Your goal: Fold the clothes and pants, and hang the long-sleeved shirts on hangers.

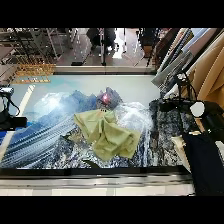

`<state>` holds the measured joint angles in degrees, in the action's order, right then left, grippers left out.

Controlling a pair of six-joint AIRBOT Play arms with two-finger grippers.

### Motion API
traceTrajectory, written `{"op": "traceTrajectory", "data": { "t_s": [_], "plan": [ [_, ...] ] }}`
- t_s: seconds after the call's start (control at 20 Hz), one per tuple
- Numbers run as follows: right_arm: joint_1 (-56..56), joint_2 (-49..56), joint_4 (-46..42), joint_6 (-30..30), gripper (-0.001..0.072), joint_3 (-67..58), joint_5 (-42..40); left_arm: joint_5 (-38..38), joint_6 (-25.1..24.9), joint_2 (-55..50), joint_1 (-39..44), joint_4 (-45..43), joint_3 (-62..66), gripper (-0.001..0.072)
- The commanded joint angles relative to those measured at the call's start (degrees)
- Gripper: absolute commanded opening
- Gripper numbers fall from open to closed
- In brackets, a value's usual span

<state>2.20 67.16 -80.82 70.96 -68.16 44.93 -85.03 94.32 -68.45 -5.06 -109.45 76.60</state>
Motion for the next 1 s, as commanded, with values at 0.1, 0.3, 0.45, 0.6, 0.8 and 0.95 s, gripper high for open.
{"op": "traceTrajectory", "data": {
  "t_s": [0.1, 0.3, 0.45, 0.6, 0.8, 0.95],
  "plan": [
    [-0.04, -0.02, 0.02, 0.02, 0.0227, -0.04, 0.02, 0.0, -0.02, -0.02, -0.04, -0.02, -0.02, 0.0013],
    [-0.04, -0.02, 0.02, 0.02, 0.0227, -0.04, 0.02, 0.0, -0.02, 0.0, -0.04, -0.02, -0.02, 0.0013],
    [-0.04, -0.02, 0.02, 0.02, 0.0227, -0.04, 0.02, 0.0, -0.02, 0.0, -0.04, -0.02, -0.02, 0.0013],
    [-0.04, -0.02, 0.02, 0.0, 0.0227, -0.04, 0.02, 0.0, 0.0, 0.0, -0.04, -0.02, -0.02, 0.0013],
    [-0.07, 0.02, 1.05, 0.31, 0.0227, -0.04, -5.66, 6.97, 0.04, -0.76, -0.04, 2.84, -0.02, 0.0014],
    [-0.09, -1.29, 12.15, 0.94, 0.0228, -0.04, -9.18, 8.17, 0.98, -2.4, -0.04, 6.93, -0.5, 0.0014]
  ]
}}
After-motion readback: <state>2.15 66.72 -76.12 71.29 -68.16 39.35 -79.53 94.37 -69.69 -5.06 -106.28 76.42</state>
